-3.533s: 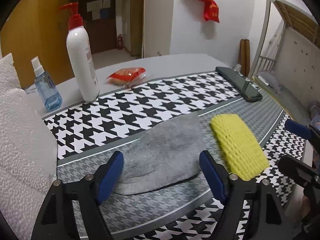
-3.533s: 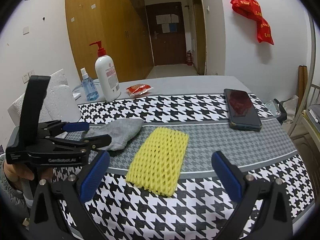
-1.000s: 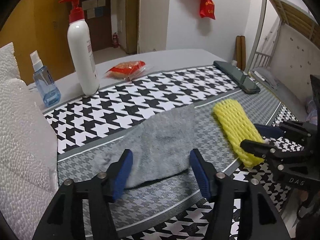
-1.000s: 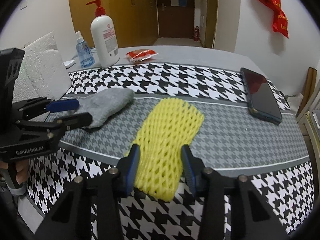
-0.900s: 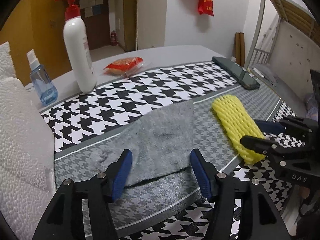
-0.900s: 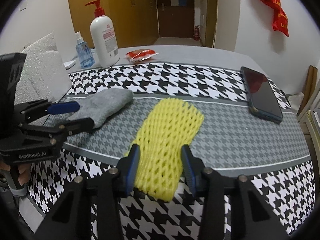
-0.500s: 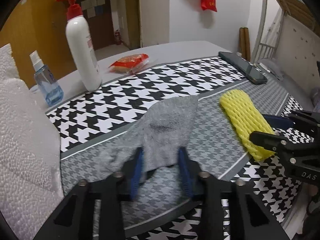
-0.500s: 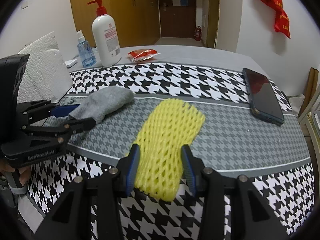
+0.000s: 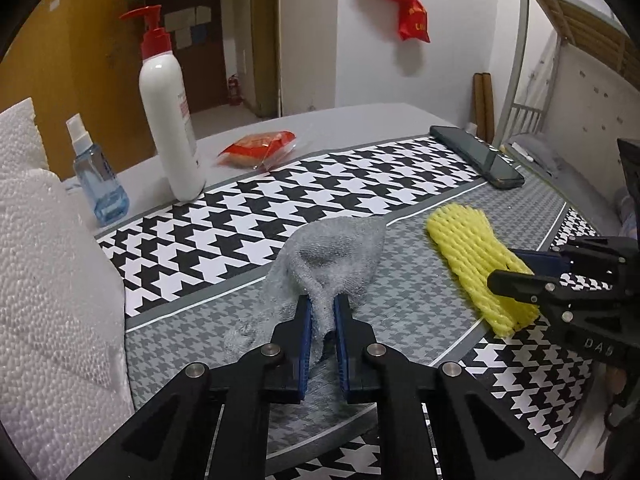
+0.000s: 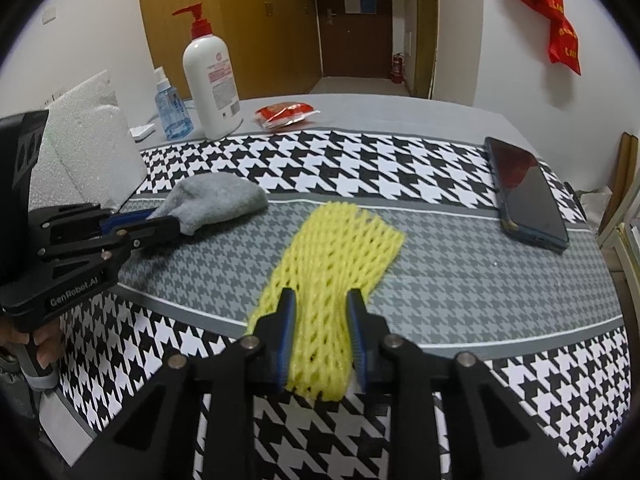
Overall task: Organize soft objects
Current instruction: 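Lift the grey sock with the left tool while the right tool lifts the yellow net, then carry the yellow net with the right tool and the sock with the left tool to the foam box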
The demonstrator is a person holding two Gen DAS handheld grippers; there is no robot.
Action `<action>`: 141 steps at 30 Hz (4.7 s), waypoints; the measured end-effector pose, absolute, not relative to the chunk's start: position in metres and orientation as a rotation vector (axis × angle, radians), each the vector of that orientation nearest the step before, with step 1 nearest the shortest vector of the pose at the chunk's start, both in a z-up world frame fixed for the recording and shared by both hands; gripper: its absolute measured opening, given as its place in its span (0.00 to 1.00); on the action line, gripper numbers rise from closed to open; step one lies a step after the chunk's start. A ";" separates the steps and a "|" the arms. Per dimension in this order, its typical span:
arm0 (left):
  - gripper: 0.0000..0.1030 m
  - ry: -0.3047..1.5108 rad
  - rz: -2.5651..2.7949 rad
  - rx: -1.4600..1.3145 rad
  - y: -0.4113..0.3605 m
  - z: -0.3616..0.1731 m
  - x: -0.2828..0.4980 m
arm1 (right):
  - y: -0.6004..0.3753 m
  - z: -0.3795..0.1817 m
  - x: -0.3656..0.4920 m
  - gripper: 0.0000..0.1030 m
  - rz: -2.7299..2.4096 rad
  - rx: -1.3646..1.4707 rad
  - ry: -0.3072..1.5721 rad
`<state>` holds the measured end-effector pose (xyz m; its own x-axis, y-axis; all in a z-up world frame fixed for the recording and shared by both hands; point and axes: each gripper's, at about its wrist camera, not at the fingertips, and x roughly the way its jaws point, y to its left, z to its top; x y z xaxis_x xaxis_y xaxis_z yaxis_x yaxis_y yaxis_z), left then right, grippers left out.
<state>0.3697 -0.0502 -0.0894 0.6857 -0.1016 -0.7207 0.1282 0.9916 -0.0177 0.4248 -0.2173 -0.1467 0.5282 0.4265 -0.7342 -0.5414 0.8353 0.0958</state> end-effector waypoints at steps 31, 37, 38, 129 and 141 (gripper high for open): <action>0.11 0.731 -0.154 0.038 -0.055 -0.072 0.355 | -0.220 -0.136 0.420 0.16 0.590 -0.095 0.820; 0.11 0.706 -0.156 0.037 -0.055 -0.066 0.351 | -0.228 -0.122 0.409 0.16 0.594 -0.055 0.779; 0.11 0.702 -0.157 0.038 -0.056 -0.064 0.350 | -0.229 -0.120 0.407 0.17 0.595 -0.051 0.774; 0.11 0.321 0.033 0.003 0.026 0.056 0.150 | -0.182 -0.005 0.271 0.17 0.805 -0.002 0.376; 0.11 0.339 0.126 -0.029 0.046 0.051 0.137 | -0.158 -0.008 0.271 0.17 0.888 -0.016 0.382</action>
